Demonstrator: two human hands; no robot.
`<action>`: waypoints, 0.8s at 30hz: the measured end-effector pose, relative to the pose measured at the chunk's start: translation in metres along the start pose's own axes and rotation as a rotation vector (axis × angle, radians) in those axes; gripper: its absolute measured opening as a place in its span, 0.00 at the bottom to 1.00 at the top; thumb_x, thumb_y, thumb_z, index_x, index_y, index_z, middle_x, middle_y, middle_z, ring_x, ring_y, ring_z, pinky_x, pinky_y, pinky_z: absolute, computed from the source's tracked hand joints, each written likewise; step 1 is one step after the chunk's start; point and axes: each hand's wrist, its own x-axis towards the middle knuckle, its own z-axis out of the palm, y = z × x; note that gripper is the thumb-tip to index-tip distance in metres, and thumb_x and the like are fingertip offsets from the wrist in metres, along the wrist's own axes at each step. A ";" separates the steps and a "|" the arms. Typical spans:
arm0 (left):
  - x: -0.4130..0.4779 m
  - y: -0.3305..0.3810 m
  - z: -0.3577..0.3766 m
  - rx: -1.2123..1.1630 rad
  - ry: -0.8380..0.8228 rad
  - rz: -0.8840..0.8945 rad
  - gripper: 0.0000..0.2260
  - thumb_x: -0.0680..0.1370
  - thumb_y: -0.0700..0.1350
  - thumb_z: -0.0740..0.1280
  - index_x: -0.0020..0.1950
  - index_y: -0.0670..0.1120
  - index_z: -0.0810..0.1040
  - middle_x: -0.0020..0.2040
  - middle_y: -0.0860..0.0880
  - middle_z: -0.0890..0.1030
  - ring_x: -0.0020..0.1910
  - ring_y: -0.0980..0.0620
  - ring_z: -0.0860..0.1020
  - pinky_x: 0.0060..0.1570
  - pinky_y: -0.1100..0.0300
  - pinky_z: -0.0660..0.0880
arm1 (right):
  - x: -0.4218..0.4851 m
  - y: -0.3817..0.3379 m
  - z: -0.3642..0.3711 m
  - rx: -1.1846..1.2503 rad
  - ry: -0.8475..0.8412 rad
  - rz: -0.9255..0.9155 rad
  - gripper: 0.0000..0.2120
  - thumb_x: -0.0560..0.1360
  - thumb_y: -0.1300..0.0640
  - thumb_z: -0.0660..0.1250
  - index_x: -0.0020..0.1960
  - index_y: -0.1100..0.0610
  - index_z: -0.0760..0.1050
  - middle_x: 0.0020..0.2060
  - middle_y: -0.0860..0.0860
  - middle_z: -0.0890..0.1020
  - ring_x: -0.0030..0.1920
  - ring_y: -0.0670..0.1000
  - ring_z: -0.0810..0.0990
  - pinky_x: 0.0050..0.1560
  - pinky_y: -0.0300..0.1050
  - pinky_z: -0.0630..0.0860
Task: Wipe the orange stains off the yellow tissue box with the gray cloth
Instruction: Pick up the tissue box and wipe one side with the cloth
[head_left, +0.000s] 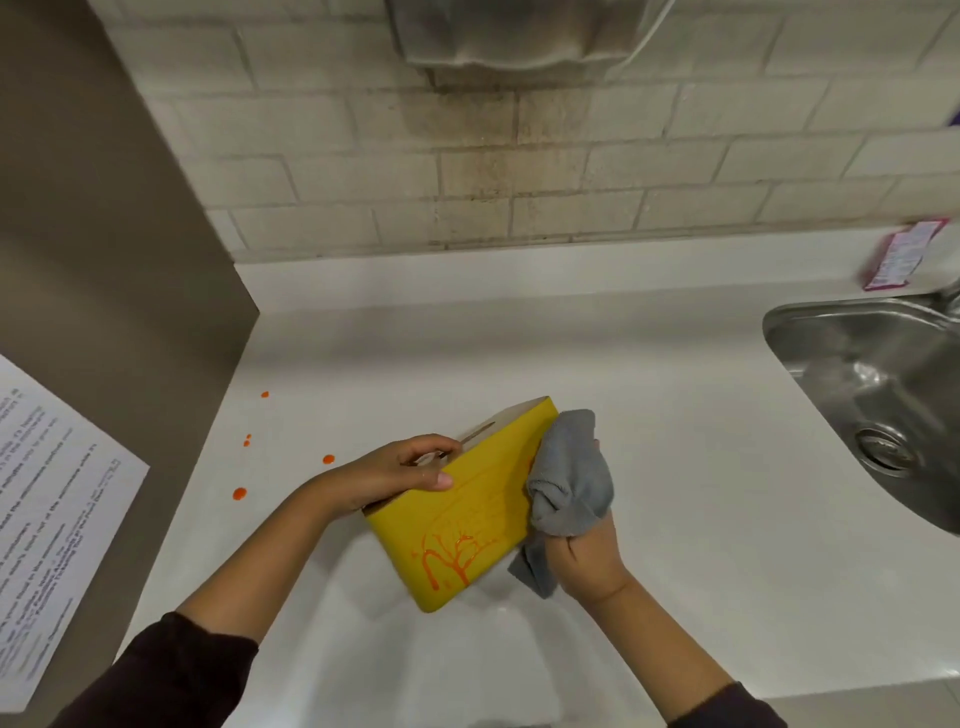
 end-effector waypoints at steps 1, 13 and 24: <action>0.000 0.001 0.000 -0.009 0.000 0.001 0.24 0.63 0.60 0.70 0.58 0.61 0.71 0.64 0.47 0.74 0.57 0.48 0.77 0.55 0.54 0.76 | 0.001 0.003 -0.002 -0.105 0.004 -0.049 0.32 0.69 0.73 0.67 0.66 0.52 0.61 0.49 0.32 0.78 0.49 0.26 0.74 0.50 0.23 0.72; 0.001 0.020 0.024 0.100 0.076 0.055 0.22 0.78 0.52 0.59 0.72 0.57 0.60 0.62 0.52 0.67 0.61 0.53 0.68 0.59 0.61 0.66 | 0.003 -0.019 0.004 -0.019 0.128 -0.336 0.37 0.68 0.27 0.54 0.70 0.40 0.45 0.68 0.49 0.54 0.72 0.49 0.52 0.73 0.40 0.48; 0.002 0.023 0.019 0.018 0.090 0.103 0.16 0.79 0.48 0.57 0.64 0.65 0.63 0.62 0.55 0.72 0.57 0.59 0.73 0.54 0.69 0.70 | 0.015 0.005 -0.030 -0.555 0.067 -0.406 0.27 0.60 0.33 0.71 0.46 0.52 0.69 0.40 0.44 0.72 0.40 0.34 0.75 0.46 0.31 0.71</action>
